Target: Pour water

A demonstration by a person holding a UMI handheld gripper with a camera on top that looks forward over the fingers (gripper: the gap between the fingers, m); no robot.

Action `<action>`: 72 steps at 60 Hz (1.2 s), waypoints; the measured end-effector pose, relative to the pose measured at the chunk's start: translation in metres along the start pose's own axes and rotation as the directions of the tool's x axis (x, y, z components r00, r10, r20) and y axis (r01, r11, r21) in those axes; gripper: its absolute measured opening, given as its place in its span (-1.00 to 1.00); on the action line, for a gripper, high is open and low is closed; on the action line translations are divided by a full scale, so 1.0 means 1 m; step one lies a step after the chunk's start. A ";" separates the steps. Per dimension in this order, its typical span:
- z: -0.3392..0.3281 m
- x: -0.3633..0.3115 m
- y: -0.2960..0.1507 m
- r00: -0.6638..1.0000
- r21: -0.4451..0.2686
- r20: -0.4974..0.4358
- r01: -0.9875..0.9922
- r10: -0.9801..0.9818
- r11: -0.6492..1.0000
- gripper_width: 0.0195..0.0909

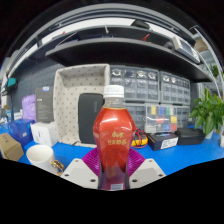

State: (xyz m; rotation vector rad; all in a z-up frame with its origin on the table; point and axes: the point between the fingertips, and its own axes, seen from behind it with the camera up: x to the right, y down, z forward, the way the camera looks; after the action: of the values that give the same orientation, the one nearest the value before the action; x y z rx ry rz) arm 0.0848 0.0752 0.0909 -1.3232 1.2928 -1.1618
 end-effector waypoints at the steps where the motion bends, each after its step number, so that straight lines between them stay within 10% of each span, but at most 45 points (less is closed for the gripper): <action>1: 0.000 0.000 0.001 1.000 -0.002 0.003 -0.009 0.009 1.000 -0.68; 14: -0.002 -0.001 0.000 1.000 0.009 0.005 -0.003 0.003 1.000 -0.60; 22: -0.004 0.001 0.001 1.000 0.004 0.007 -0.012 0.012 1.000 -0.19; 28: -0.013 0.008 0.002 0.999 -0.022 -0.017 -0.052 0.052 0.998 0.61; 72: -0.211 -0.030 0.016 0.991 -0.040 -0.109 -0.081 0.077 0.996 0.70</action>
State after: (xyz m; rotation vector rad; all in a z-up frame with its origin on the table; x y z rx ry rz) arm -0.1262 0.1050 0.1017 -1.2441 1.4435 -1.1683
